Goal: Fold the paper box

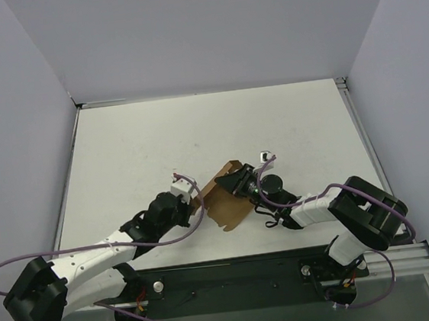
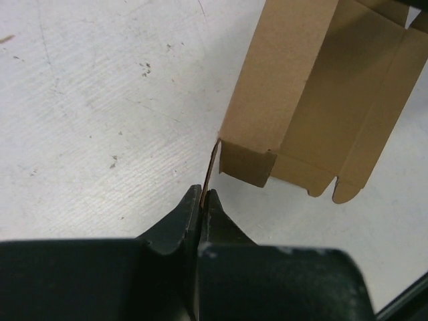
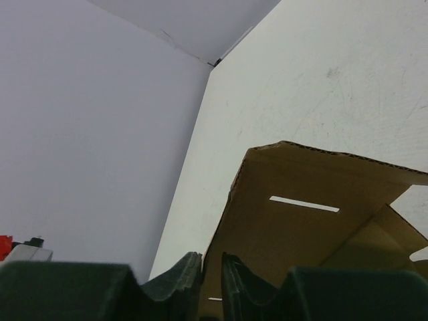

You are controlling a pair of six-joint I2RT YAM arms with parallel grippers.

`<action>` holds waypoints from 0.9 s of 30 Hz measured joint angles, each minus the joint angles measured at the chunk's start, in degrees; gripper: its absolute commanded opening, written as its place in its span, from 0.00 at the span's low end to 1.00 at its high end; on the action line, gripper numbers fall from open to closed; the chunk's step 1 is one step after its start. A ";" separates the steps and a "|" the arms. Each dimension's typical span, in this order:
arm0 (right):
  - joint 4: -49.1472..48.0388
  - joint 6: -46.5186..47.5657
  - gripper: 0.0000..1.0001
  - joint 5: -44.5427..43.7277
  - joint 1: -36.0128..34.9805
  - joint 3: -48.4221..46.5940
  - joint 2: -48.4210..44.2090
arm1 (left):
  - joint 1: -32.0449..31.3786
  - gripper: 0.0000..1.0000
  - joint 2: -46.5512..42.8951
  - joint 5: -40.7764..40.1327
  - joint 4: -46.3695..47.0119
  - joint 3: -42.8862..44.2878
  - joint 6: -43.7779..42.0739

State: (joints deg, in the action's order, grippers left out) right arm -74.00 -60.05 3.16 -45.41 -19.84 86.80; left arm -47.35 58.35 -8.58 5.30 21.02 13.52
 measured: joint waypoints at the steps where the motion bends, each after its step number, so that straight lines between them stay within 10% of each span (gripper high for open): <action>1: -0.02 -0.22 0.29 -0.35 0.07 0.00 0.00 | -0.55 0.00 0.61 -1.40 -0.17 0.68 -0.35; 9: 0.04 -0.79 0.40 -1.29 0.04 0.00 0.44 | -4.42 0.00 7.93 -9.25 -2.47 8.70 -2.03; 20: -1.14 -2.95 0.00 -1.11 0.39 0.11 3.56 | -7.72 0.01 12.87 -15.30 -5.05 11.39 -1.97; 27: -4.04 -4.50 0.00 -1.22 0.70 1.29 6.80 | -7.78 0.47 12.92 -15.65 -5.95 11.39 -1.49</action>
State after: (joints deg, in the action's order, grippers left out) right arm -78.04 -64.55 1.93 -44.71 -18.55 93.60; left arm -55.13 71.26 -24.23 -0.64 32.40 12.03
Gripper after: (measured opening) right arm 0.043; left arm 0.308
